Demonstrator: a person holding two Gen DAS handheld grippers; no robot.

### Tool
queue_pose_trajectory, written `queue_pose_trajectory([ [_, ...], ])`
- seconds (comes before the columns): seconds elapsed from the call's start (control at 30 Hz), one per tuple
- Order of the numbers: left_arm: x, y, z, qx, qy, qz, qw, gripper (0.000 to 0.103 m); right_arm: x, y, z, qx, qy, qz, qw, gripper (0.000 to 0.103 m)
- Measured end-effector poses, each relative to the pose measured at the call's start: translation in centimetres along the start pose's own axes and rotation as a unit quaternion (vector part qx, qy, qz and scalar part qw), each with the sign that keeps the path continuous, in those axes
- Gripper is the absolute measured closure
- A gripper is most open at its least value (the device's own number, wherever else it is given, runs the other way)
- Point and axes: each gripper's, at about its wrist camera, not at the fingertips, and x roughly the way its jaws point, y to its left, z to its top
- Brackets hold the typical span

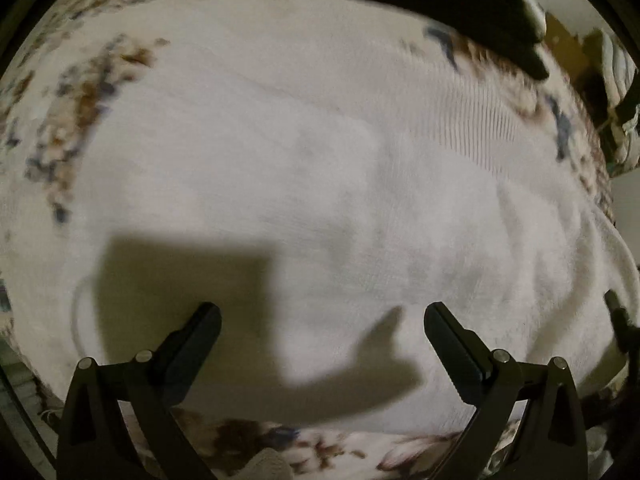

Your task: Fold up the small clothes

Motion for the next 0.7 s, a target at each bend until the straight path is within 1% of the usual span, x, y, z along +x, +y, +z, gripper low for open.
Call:
queue_pose_trajectory([
  [0.07,-2.6,2.3,-0.1,-0.01,-0.027,0.005,0.9996,0.0,-0.7,3.7,-0.8,-0.063,-0.006,-0.02,0.998,0.069],
  [0.1,-3.9,3.9,-0.3,-0.018,-0.039,0.01,0.999,0.0,-0.8,5.9,-1.6,-0.1,-0.006,-0.031,0.994,0.07],
  [0.13,-4.6,5.0,-0.8,-0.025,-0.045,0.013,0.9986,0.0,-0.6,8.4,-2.6,-0.144,-0.003,-0.044,0.989,0.07],
  [0.17,-5.9,7.3,-1.1,-0.042,-0.055,0.02,0.9974,0.0,-0.4,10.1,-3.5,-0.177,0.001,-0.054,0.983,0.07],
  [0.2,-6.7,9.3,-1.5,-0.056,-0.062,0.026,0.9962,0.0,0.2,12.7,-5.1,-0.226,0.009,-0.064,0.972,0.07],
  [0.23,-7.1,10.2,-2.5,-0.068,-0.066,0.03,0.9951,0.0,0.9,14.7,-6.4,-0.26,0.013,-0.071,0.963,0.07],
  [0.27,-8.0,12.9,-2.9,-0.091,-0.07,0.039,0.9926,0.0,1.8,16.8,-8.5,-0.305,0.023,-0.077,0.949,0.07],
  [0.3,-8.3,14.6,-3.6,-0.111,-0.073,0.044,0.9901,0.0,2.9,19.0,-11.1,-0.354,0.034,-0.082,0.931,0.07],
  [0.33,-8.7,15.8,-4.1,-0.124,-0.076,0.048,0.9883,0.0,4.2,21.0,-14.1,-0.404,0.044,-0.087,0.91,0.07],
  [0.37,-9.1,18.3,-5.0,-0.145,-0.077,0.059,0.9847,0.0,5.3,22.2,-16.7,-0.441,0.055,-0.089,0.891,0.07],
  [0.4,-9.2,20.0,-5.8,-0.161,-0.076,0.066,0.9817,0.0,6.6,23.4,-19.8,-0.483,0.068,-0.09,0.869,0.07],
  [0.43,-9.0,21.7,-6.4,-0.18,-0.076,0.072,0.9781,0.0,8.3,24.4,-24.1,-0.539,0.086,-0.091,0.833,0.07],
  [0.47,-8.8,23.4,-7.2,-0.199,-0.073,0.078,0.9741,0.0,9.3,24.6,-27.4,-0.578,0.1,-0.091,0.805,0.071],
  [0.5,-8.6,24.6,-7.9,-0.212,-0.068,0.083,0.9714,0.0,10.4,24.5,-30.9,-0.619,0.117,-0.092,0.771,0.071],
  [0.53,-8.4,25.8,-8.5,-0.225,-0.065,0.084,0.9685,0.0,10.9,24.2,-33.7,-0.648,0.13,-0.094,0.744,0.071],
  [0.57,-8.3,27.0,-9.2,-0.238,-0.066,0.085,0.9653,0.0,11.8,23.6,-36.6,-0.677,0.145,-0.096,0.715,0.071],
  [0.63,-7.8,28.2,-10.2,-0.25,-0.061,0.085,0.9626,0.0,12.7,21.4,-40.8,-0.721,0.167,-0.115,0.663,0.07],
  [0.67,-7.8,28.6,-10.6,-0.255,-0.06,0.083,0.9616,0.0,13.0,20.2,-42.1,-0.735,0.171,-0.125,0.645,0.069],
  [0.7,-7.7,29.0,-11.0,-0.262,-0.059,0.077,0.9603,0.0,13.0,19.7,-42.6,-0.74,0.175,-0.127,0.638,0.065],
])
